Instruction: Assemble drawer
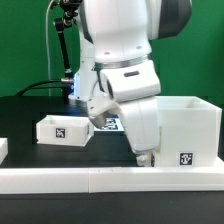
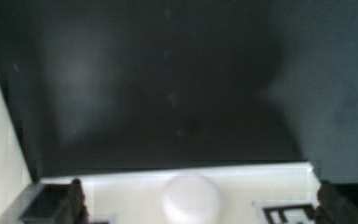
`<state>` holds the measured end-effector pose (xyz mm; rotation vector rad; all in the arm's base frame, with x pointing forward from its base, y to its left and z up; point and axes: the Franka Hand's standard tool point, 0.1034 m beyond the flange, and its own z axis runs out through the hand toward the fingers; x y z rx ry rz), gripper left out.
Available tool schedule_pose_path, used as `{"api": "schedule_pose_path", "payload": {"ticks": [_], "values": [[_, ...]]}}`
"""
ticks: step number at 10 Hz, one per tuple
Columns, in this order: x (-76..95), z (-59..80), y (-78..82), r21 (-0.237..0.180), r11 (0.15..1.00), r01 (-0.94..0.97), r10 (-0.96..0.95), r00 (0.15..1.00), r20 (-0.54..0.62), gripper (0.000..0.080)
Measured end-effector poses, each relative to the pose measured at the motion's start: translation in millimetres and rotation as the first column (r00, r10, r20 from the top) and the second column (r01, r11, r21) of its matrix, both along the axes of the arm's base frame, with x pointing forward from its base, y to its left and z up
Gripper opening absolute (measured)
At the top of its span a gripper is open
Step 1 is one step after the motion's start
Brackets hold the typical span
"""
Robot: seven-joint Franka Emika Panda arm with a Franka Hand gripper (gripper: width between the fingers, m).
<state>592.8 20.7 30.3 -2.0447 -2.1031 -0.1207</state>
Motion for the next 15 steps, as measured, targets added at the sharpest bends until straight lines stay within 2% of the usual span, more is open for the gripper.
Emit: {"api": "schedule_pose_path", "payload": {"ticks": [4,6,8,11,12,15], "values": [[7.9,12.4,-53.5,-0.053,0.998,0.020,-0.020,1.000,-0.013,0.0649],[-8.9,17.4,-71.1,-0.079,0.995,0.066,-0.069,0.997,-0.030,0.0649],[-32.8,32.0,-85.9,-0.105,0.989,0.102,-0.104,0.995,-0.011,0.0649],[-66.5,49.0,-96.8,-0.129,0.978,0.167,-0.166,0.986,0.021,0.0649],[-67.8,54.4,-96.9,-0.132,0.975,0.180,-0.178,0.984,0.026,0.0649],[-68.4,52.8,-96.5,-0.137,0.957,0.254,-0.254,0.967,0.018,0.0649]]}}
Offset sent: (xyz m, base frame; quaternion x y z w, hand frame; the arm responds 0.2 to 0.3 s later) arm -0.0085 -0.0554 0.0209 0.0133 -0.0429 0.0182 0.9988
